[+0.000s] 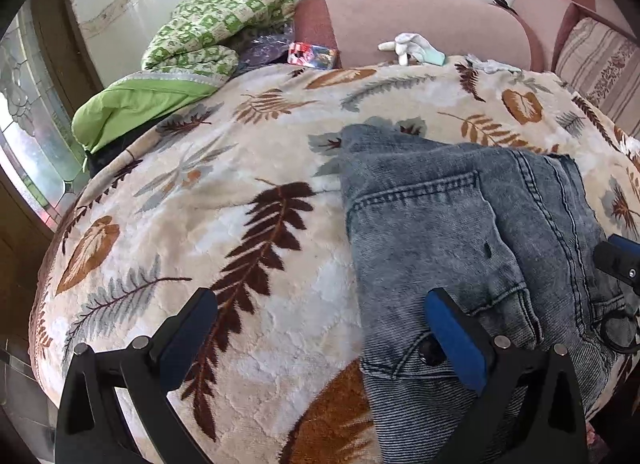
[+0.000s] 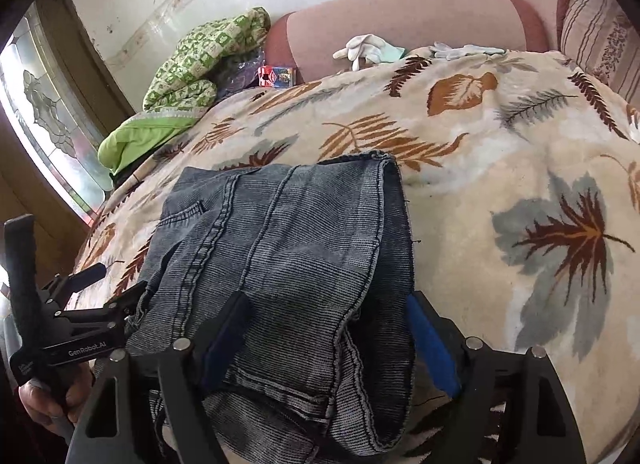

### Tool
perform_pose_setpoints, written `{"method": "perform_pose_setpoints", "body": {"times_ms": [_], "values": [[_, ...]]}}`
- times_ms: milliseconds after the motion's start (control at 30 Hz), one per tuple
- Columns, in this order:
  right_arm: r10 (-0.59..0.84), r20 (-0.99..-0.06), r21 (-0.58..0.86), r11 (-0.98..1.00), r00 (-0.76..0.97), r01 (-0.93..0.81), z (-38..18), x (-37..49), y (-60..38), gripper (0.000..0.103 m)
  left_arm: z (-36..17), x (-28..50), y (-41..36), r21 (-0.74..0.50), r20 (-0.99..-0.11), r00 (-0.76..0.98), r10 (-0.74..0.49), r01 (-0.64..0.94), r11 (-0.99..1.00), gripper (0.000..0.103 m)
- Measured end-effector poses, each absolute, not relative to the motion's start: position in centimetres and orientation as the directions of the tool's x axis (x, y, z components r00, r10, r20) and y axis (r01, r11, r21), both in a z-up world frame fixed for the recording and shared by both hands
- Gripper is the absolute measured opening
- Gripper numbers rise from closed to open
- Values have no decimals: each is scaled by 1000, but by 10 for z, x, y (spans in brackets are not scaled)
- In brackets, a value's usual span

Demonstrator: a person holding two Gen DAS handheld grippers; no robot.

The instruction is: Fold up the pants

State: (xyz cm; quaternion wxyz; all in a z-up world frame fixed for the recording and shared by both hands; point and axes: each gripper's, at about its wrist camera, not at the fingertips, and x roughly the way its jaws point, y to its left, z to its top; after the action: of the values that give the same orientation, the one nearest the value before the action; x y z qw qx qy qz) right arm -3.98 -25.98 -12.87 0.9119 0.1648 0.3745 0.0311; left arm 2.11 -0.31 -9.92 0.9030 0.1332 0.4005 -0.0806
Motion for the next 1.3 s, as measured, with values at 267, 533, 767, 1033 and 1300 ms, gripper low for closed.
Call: {"method": "perform_pose_setpoints", "body": {"times_ms": [267,533,767,1033,1300], "values": [[183,-573,351,936,799,38,-108,-56,-264,83,-97,42,33,90,-772,636,-16,133,987,103],[199,-698,263,965,687,-12,-130,-35,-239,83,-116,42,17,155,-804,594,14,187,970,103],[236,-665,349,937,709,16,-115,-46,-267,83,-93,45,31,9,-791,597,-137,235,972,103],[402,-664,569,819,631,77,-123,-26,-320,83,-103,69,15,-185,-863,367,-348,411,893,103],[603,-600,739,670,526,74,-155,5,-327,85,-127,92,-1,-322,-883,161,-441,477,818,103]]}}
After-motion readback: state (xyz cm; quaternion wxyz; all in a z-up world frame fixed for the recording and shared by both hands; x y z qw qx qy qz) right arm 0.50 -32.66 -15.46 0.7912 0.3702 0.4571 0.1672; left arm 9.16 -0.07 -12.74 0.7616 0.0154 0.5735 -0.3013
